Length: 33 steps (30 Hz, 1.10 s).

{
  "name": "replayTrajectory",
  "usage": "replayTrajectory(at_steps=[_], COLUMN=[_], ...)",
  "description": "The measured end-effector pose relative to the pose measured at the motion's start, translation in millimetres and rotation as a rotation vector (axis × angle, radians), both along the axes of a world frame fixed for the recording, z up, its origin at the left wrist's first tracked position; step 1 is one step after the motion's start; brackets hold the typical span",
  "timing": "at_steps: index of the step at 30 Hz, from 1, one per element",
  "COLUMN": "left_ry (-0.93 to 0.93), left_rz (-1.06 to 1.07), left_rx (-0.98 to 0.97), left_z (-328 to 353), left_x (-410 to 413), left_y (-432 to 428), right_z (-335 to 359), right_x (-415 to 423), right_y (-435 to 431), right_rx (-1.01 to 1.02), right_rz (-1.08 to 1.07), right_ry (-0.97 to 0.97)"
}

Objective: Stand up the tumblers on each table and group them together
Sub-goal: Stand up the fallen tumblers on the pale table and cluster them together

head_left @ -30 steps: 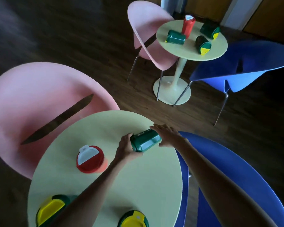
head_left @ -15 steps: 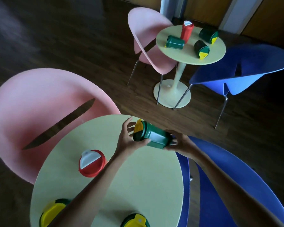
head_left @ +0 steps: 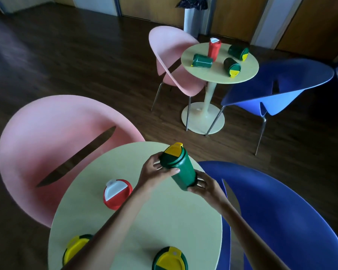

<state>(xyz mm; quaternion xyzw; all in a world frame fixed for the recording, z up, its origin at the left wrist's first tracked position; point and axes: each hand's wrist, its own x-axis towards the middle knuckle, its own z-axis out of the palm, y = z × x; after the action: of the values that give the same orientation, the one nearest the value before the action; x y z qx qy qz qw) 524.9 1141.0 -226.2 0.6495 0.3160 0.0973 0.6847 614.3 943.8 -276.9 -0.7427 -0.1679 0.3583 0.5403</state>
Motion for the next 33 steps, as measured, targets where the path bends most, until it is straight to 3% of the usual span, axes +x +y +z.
replayTrajectory(at_steps=[7,12,19,33], left_ry=[0.077,0.111,0.089,0.047], left_rz=[-0.192,-0.276,-0.320,-0.339], left_rx=[0.138,0.212,0.317,0.417], left_z=[-24,-40,-52,-54], left_x=[-24,-32,-35,-44], left_y=[-10,-14,-18,-33], right_z=[-29,-47,-67,-70], right_x=[-4,-15,-25,-30], right_y=[-2,-7,-4,-8], right_rx=[-0.143,-0.144,-0.210,-0.346], right_rz=[0.126,0.041,0.007,0.005], right_ry=[0.016,-0.022,-0.188,-0.164])
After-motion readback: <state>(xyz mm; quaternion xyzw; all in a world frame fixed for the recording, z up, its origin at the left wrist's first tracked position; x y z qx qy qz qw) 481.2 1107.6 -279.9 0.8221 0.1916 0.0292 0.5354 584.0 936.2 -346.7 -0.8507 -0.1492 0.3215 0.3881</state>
